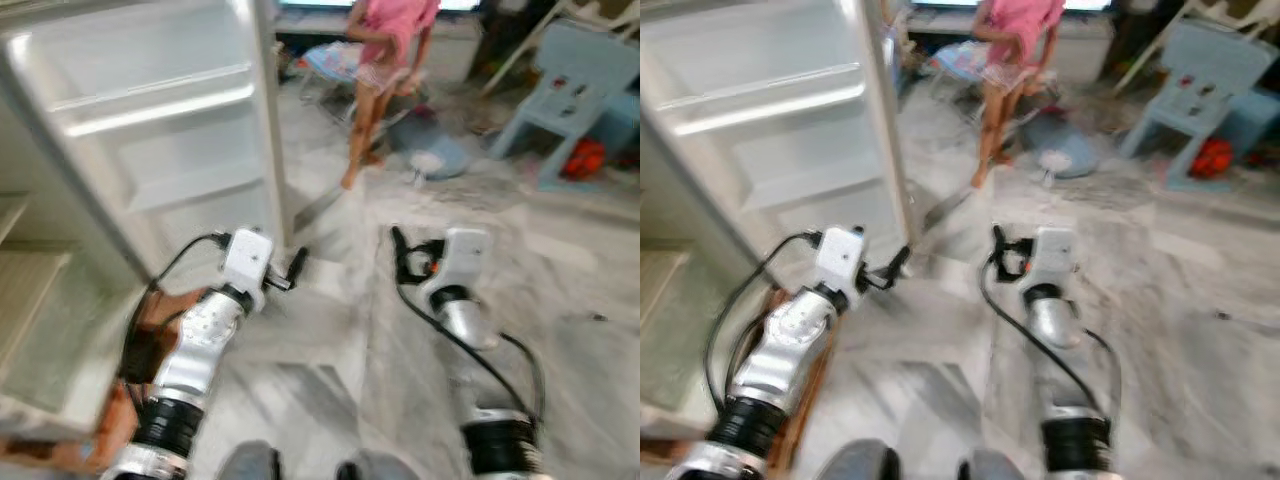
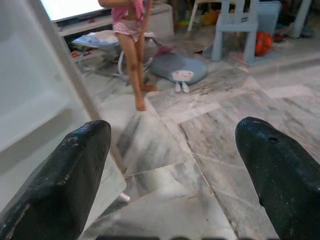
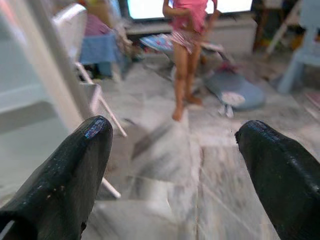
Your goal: Restocking fridge
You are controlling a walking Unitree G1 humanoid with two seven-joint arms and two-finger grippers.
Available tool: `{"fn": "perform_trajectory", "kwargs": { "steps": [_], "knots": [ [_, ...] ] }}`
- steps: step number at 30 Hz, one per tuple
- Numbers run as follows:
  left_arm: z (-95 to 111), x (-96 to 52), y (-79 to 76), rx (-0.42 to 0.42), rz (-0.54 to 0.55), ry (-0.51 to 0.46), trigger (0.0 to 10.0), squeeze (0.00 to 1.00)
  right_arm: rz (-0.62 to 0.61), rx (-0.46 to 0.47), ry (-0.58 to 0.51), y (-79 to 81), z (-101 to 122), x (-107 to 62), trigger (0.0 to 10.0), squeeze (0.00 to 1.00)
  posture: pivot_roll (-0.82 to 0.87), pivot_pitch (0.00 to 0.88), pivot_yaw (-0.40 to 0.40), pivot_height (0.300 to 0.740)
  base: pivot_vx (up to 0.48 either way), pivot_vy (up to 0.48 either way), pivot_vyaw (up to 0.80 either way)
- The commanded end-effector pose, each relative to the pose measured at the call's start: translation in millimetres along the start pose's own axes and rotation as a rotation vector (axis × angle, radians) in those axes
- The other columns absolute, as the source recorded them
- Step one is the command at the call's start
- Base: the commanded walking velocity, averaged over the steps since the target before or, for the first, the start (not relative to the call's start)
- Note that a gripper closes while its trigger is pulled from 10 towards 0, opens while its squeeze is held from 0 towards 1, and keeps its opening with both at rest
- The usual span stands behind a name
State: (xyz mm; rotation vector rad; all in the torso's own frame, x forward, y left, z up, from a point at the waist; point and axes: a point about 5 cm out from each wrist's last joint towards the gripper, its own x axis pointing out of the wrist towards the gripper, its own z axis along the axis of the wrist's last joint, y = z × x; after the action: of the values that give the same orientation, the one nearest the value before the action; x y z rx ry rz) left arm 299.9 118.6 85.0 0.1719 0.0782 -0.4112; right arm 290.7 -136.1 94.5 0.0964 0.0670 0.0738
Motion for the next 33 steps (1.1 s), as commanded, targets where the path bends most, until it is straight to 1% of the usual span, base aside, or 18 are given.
{"fn": "perform_trajectory", "kwargs": {
  "steps": [1,10,24,27,33],
  "knots": [
    [3.0,2.3,-7.6,-0.001,-0.024,-0.017,10.0,0.0,-0.022,-0.016,-0.002,-8.0,-0.4,-2.2,10.0,0.0,0.07,0.094,0.003,0.74,0.454,0.0,-0.8],
    [1.3,1.2,-15.2,0.033,-0.046,-0.013,10.0,0.0,-0.021,-0.023,0.0,-7.0,-1.6,-2.1,10.0,0.0,0.07,0.098,0.003,0.74,0.446,0.0,-0.8],
    [4.1,3.1,-14.4,0.044,-0.032,-0.021,10.0,0.0,-0.016,-0.013,0.003,-5.4,-2.9,-2.7,10.0,0.0,0.07,0.101,0.005,0.74,0.475,0.0,-0.8],
    [5.5,4.8,-12.7,0.025,-0.014,-0.02,10.0,0.0,-0.014,-0.012,-0.001,-4.5,-2.6,-2.4,10.0,0.0,0.07,0.102,0.005,0.74,0.477,0.0,-0.8],
    [8.9,6.0,-13.1,0.028,-0.018,-0.037,10.0,0.0,-0.014,-0.011,-0.006,-4.2,-1.6,-1.5,10.0,0.0,0.07,0.102,0.006,0.74,0.469,0.0,-0.8]
  ]
}}
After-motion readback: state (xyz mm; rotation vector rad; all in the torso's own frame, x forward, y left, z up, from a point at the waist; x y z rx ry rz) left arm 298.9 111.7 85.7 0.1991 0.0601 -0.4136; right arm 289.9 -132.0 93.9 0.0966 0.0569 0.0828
